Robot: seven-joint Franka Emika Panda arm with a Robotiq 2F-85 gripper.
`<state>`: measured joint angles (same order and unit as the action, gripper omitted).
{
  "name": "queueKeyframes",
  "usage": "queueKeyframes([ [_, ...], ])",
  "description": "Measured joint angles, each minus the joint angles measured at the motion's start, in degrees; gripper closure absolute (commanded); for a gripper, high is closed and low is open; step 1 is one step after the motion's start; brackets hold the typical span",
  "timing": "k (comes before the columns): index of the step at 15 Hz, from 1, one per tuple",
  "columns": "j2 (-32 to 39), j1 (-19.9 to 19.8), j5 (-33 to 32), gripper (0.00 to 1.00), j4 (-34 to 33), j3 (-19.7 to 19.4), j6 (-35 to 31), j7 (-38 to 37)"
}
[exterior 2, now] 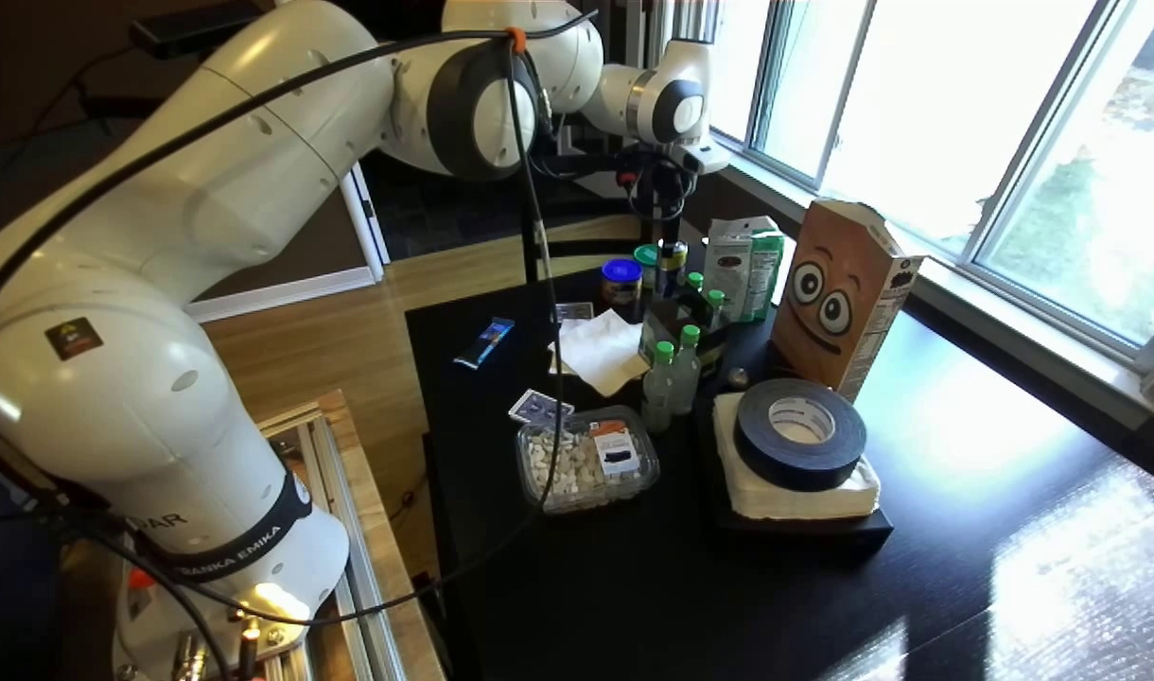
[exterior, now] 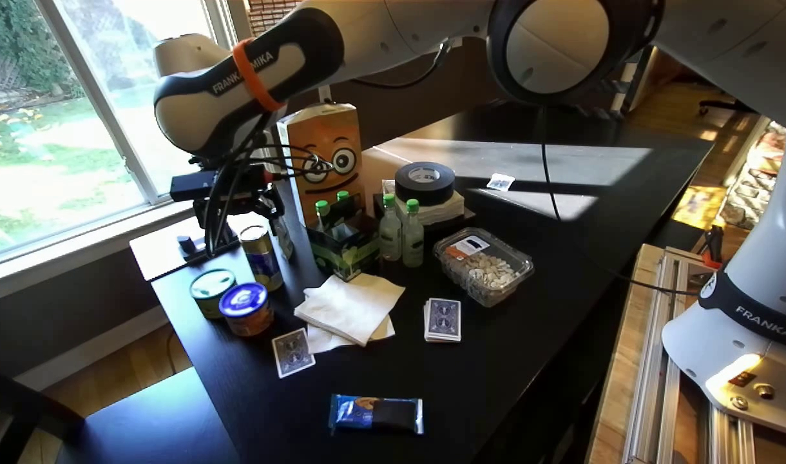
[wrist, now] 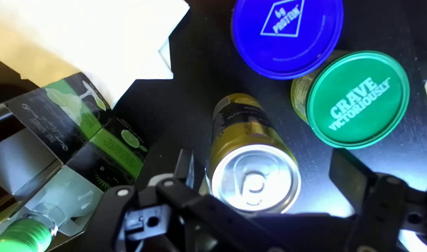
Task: Put the can in the bottle crate
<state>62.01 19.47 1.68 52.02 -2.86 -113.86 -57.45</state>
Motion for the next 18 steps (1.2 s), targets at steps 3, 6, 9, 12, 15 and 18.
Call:
queueKeyframes([
  [3,0.8,0.4,0.0,0.00,-0.3,-0.2,0.0,-1.0],
  [6,1.7,0.4,-0.3,0.05,-1.1,-0.3,0.0,-2.3],
  [9,2.5,0.4,-0.3,0.23,-1.8,-0.5,0.0,-3.1],
  [12,3.3,0.3,-0.6,0.37,-2.9,-0.6,0.0,-4.3],
  [15,3.8,0.3,-0.6,0.59,-3.7,-1.1,0.0,-5.1],
  [18,4.1,0.3,-0.6,0.62,-4.2,-1.5,0.0,-5.5],
])
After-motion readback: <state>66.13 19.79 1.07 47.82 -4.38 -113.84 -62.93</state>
